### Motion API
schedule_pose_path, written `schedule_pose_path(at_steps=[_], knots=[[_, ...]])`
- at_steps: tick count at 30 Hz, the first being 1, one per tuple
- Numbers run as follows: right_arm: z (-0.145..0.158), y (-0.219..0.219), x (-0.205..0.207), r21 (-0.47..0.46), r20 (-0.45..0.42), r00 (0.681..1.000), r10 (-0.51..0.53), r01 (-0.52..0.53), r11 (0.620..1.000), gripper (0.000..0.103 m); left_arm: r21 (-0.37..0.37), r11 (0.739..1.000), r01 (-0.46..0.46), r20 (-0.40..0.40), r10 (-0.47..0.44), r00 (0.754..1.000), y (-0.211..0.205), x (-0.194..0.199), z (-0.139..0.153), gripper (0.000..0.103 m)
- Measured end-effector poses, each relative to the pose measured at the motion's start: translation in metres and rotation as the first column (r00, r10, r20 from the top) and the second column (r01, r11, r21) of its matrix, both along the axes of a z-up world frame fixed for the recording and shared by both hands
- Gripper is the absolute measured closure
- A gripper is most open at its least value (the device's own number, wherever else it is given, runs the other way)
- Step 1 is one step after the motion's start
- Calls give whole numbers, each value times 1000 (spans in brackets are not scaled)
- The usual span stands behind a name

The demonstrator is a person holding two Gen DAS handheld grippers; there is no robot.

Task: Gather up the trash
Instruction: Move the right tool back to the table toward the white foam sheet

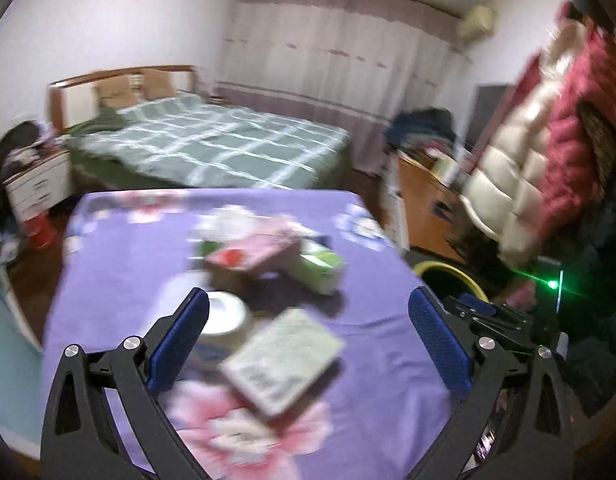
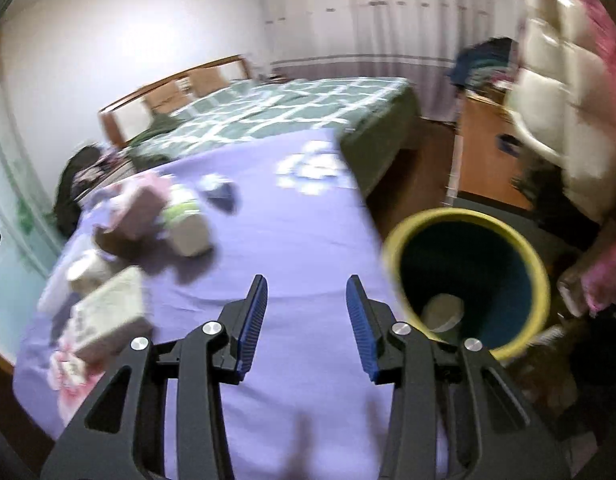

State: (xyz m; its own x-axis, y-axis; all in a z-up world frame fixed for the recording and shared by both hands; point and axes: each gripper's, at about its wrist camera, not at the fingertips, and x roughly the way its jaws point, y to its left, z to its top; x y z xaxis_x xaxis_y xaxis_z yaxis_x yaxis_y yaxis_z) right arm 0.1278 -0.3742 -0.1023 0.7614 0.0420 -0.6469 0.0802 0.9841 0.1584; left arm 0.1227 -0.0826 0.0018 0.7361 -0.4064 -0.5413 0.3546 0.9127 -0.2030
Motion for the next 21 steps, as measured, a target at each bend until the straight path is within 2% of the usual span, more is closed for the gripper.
schedule_pose_path(at_steps=[2, 6, 15, 21], knots=[[4, 22, 12, 7, 9, 999, 52, -52, 999, 63, 0, 998, -59, 12, 59, 998, 29, -5, 0, 5], [15, 66, 39, 17, 18, 991, 136, -136, 991, 63, -14, 994, -105, 17, 106, 994, 65, -10, -4, 5], [20, 155, 65, 61, 2, 960, 280, -280, 958, 63, -33, 981, -189, 24, 190, 982, 106, -5, -5, 5], [12, 217, 84, 92, -30, 926, 375, -371, 924, 63, -25, 964, -265, 77, 266, 961, 131, -15, 10, 5]])
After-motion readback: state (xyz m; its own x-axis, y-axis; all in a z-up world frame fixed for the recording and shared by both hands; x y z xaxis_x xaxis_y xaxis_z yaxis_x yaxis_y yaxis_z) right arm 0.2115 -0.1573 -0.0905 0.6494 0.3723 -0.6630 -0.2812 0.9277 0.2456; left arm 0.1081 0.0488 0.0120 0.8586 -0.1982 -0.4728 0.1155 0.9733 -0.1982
